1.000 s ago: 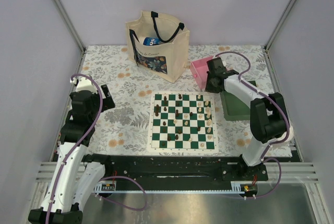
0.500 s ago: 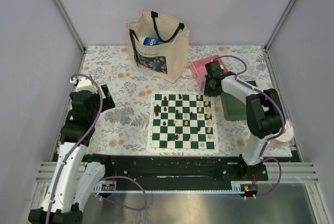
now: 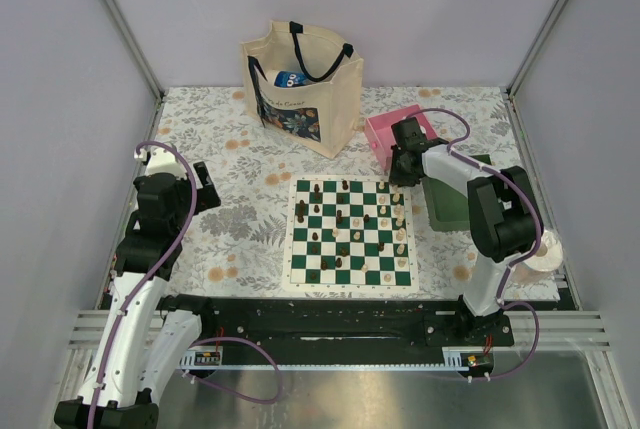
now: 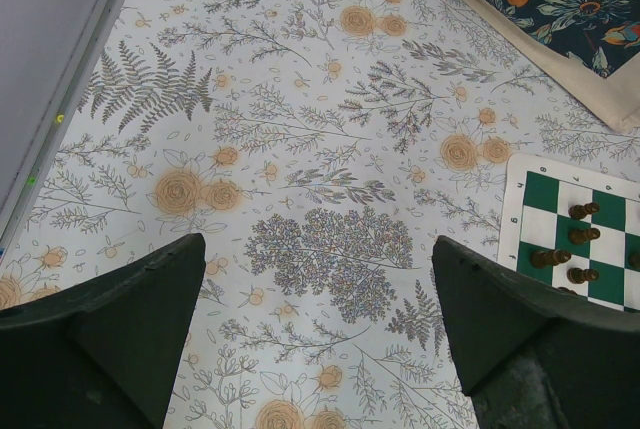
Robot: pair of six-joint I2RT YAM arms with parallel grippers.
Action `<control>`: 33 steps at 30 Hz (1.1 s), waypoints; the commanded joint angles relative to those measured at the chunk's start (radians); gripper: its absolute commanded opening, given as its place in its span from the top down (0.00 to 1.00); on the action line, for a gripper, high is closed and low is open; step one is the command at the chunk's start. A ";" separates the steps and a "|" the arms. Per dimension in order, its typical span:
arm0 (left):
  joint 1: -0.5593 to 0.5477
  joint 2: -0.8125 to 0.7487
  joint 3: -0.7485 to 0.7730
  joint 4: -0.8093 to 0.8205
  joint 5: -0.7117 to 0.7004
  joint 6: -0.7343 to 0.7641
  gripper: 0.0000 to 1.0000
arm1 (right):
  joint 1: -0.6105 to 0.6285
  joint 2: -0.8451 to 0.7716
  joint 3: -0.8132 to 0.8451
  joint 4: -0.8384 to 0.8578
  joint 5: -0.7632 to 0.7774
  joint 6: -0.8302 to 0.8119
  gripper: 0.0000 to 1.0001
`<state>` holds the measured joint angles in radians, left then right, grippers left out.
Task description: Set up the chess pieces on the board
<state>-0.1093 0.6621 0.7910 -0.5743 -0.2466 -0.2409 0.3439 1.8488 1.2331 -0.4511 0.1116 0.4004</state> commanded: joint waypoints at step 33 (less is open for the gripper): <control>0.010 -0.002 0.011 0.033 0.010 -0.003 0.01 | 0.394 -0.405 -0.211 0.044 -0.066 0.130 0.49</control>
<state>-0.1047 0.6621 0.7910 -0.5743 -0.2462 -0.2409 0.6285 1.4635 1.0515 -0.4313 0.0353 0.4496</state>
